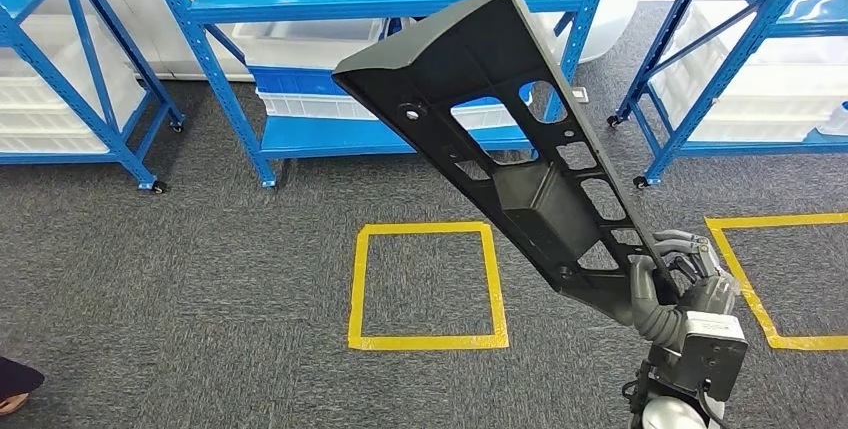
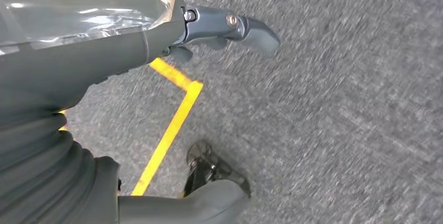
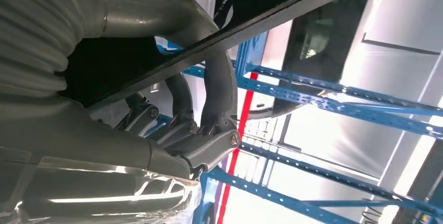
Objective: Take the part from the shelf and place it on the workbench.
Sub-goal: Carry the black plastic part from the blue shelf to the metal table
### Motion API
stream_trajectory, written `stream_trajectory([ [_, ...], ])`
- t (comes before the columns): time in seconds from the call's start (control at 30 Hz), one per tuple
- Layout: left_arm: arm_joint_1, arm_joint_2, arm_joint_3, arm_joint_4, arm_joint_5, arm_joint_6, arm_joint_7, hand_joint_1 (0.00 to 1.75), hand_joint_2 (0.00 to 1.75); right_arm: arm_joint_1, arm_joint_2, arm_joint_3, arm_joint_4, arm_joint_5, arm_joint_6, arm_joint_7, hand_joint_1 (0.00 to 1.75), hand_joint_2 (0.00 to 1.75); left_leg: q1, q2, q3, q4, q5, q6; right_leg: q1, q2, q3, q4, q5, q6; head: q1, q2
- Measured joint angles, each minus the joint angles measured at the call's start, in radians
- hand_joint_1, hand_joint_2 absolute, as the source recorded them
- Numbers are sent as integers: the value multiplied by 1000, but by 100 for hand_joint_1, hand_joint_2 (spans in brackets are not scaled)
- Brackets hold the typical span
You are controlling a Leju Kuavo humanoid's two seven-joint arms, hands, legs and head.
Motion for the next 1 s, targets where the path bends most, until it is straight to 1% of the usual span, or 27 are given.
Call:
stream_trajectory([
  [0.03,0,0,-1,0,0,0,0,0,175,5,0,-3,-5,0,-2,0,175,175,1,2,-10,-6,13,4,0,2,-8,10,-10,2,-2,0],
  [0.07,0,0,-3,0,0,-1,0,0,175,10,0,-6,-10,0,-4,0,175,175,4,5,-24,-11,30,9,1,4,-20,33,-37,0,0,0],
  [0.13,0,-1,-5,0,0,-1,0,0,175,18,-1,-13,-17,0,-7,0,175,175,6,10,-60,-16,63,14,-1,8,-53,132,-133,-10,6,0],
  [0.17,0,-1,-5,0,0,-2,0,0,175,21,-1,-16,-19,-1,-7,0,175,175,6,13,-79,-15,78,14,-5,8,-64,195,-173,-10,9,0],
  [0.2,0,-2,-6,0,0,-2,0,0,175,24,-1,-20,-20,-2,-8,0,175,175,6,14,-98,-14,94,12,-8,8,-68,251,-193,-5,10,0],
  [0.23,0,-2,-7,0,-1,-3,0,0,175,26,-1,-24,-21,-3,-9,0,175,175,7,16,-117,-13,110,9,-11,8,-59,284,-189,7,10,0],
  [0.27,0,-2,-10,0,-2,-4,0,0,175,28,-1,-27,-21,-5,-9,0,175,175,8,17,-137,-11,126,5,-15,8,-36,285,-167,22,12,0],
  [0.3,0,-3,-12,0,-5,-5,0,0,175,29,-1,-30,-22,-6,-10,0,175,175,10,17,-156,-7,141,0,-18,8,4,250,-141,35,11,0],
  [0.33,0,-2,-14,0,-7,-6,0,0,175,28,-1,-31,-24,-6,-10,0,175,175,11,17,-175,-1,154,-6,-22,8,59,182,-131,43,12,0],
  [0.37,0,-2,-14,-1,-9,-7,0,0,175,28,0,-32,-25,-7,-10,0,175,175,11,17,-190,6,166,-12,-22,9,118,101,-139,43,12,0],
  [0.4,0,-2,-15,-1,-10,-7,0,0,175,28,1,-32,-28,-7,-10,0,175,175,10,17,-199,10,177,-19,-21,10,159,34,-155,36,10,0],
  [0.43,0,-2,-15,-2,-11,-7,0,0,175,29,2,-33,-29,-7,-10,1,175,175,9,16,-204,13,187,-25,-17,11,182,-9,-173,27,9,0],
  [0.47,1,-2,-15,-2,-11,-7,0,0,175,30,3,-33,-30,-7,-10,1,175,175,10,16,-207,11,198,-30,-13,11,186,-23,-178,16,7,0],
  [0.5,2,-1,-15,-2,-11,-7,0,0,175,31,3,-34,-31,-8,-10,1,175,175,12,16,-209,10,207,-35,-16,9,174,-20,-172,5,5,0],
  [0.53,5,-1,-15,-2,-11,-7,0,0,175,31,4,-35,-31,-8,-10,1,175,175,15,15,-214,16,197,-39,-17,7,165,-17,-162,-6,5,0],
  [0.57,6,-1,-15,-2,-11,-7,0,0,175,31,5,-37,-31,-8,-10,1,175,175,19,13,-223,37,164,-45,-19,4,152,-15,-149,-18,4,0],
  [0.6,8,-1,-15,-2,-11,-7,1,0,175,31,6,-38,-31,-9,-10,1,175,175,21,11,-234,77,111,-50,-21,2,138,-14,-135,-27,4,0],
  [0.67,7,-1,-15,-2,-11,-7,1,0,175,32,9,-40,-32,-9,-10,1,175,175,23,7,-257,206,-9,-59,-16,1,107,-13,-106,-35,3,0],
  [0.7,7,-1,-15,-2,-11,-7,0,0,175,32,10,-41,-32,-10,-10,1,175,175,23,6,-262,269,-38,-61,-15,1,90,-11,-93,-35,3,0],
  [0.73,6,-1,-15,-2,-11,-7,0,0,175,32,11,-42,-32,-10,-10,1,175,175,23,5,-257,312,-42,-61,-13,0,73,-9,-78,-34,3,0],
  [0.77,6,-1,-16,-2,-11,-7,-1,0,175,33,12,-43,-32,-11,-10,1,175,175,23,5,-237,324,-23,-59,-12,0,55,-6,-65,-32,3,0],
  [0.8,6,-1,-16,-2,-11,-7,-2,0,175,33,13,-46,-32,-12,-10,1,175,175,23,4,-198,298,3,-54,-10,1,37,-3,-52,-30,3,0],
  [0.83,5,-1,-16,-2,-11,-7,-4,0,175,33,15,-48,-33,-13,-10,1,175,175,22,3,-143,239,20,-47,-10,1,22,-1,-40,-27,3,0],
  [0.9,2,0,-18,-3,-10,-8,-15,0,175,34,18,-52,-36,-15,-10,1,175,175,17,0,-27,84,3,-33,-6,0,4,0,-21,-18,3,0],
  [0.93,0,0,-18,-3,-8,-8,-22,0,175,33,20,-54,-38,-15,-10,1,175,175,13,-1,6,29,-15,-28,-6,-1,0,0,-14,-12,4,0],
  [0.97,-1,0,-18,-4,-6,-8,-27,0,175,33,21,-55,-39,-15,-10,1,175,175,8,0,19,-2,-27,-22,-6,-3,-3,-2,-6,-6,4,0],
  [1.0,0,0,-18,-4,-2,-8,-31,0,175,34,23,-56,-40,-14,-10,0,175,175,6,1,16,-13,-24,-16,-5,-4,-6,-4,3,1,4,0],
])
